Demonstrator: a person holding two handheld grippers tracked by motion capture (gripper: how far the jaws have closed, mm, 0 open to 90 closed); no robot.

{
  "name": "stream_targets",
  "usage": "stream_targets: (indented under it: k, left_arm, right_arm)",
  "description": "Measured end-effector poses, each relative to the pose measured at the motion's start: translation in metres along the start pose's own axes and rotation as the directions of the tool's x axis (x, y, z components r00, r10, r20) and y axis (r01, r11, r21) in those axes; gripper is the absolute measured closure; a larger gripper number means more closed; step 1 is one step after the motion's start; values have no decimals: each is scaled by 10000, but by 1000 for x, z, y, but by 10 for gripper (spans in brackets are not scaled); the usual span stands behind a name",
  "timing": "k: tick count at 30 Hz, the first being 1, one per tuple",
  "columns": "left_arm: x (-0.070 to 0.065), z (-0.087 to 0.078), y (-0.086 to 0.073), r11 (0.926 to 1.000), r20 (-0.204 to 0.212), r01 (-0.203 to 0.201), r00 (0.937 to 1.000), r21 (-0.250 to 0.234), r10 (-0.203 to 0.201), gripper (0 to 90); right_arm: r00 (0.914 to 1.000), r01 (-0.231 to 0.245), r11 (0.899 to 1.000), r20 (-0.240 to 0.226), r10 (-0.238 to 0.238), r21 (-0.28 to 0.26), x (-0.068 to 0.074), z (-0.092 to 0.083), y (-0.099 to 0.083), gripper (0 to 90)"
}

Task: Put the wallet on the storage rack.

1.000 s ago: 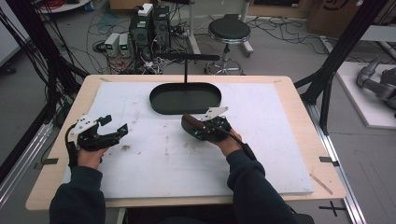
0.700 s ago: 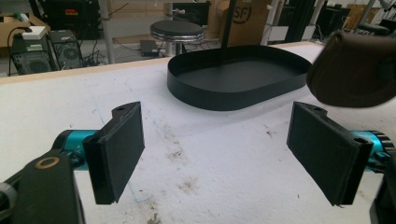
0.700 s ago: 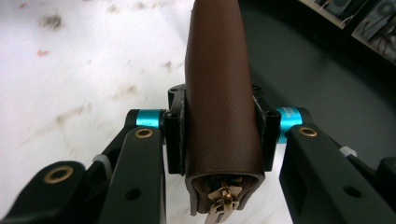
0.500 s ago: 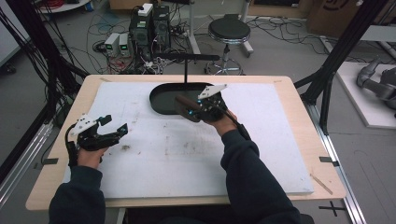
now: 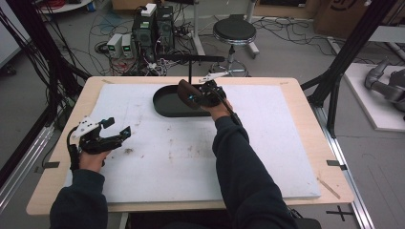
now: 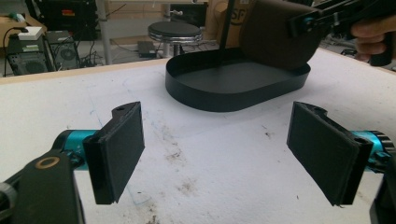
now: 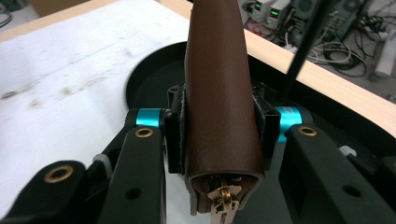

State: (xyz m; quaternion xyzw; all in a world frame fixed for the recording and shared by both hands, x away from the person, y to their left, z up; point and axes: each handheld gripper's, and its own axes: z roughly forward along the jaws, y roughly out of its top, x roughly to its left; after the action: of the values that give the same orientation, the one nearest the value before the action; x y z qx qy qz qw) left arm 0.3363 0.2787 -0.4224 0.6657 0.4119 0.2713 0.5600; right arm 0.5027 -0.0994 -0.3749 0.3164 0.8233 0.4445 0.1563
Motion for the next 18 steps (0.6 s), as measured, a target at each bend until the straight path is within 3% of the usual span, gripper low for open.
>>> stream_targets:
  k: [6, 10, 13, 14, 18]
  left_arm:
    - [0, 1, 0, 10000, 73, 31, 10000, 20, -31, 189]
    - [0, 1, 0, 10000, 85, 35, 10000, 35, -35, 190]
    - [-1, 1, -1, 10000, 78, 44, 10000, 45, -45, 189]
    - [0, 1, 0, 10000, 88, 33, 10000, 58, -33, 189]
    - [-1, 2, -1, 9999, 86, 7, 10000, 106, -8, 190]
  right_arm:
    - [9978, -659, 9972, 93, 657, 343, -12, 18, -8, 650]
    - [9880, -1540, 9873, -89, 1545, 397, -22, 27, -17, 648]
    - [9874, -1580, 9854, 174, 1572, 639, -26, 30, -20, 647]
    - [9837, -1796, 9812, 178, 1788, 703, -31, 32, -23, 647]
    - [9817, -1903, 9798, 213, 1893, 612, -36, 31, -25, 625]
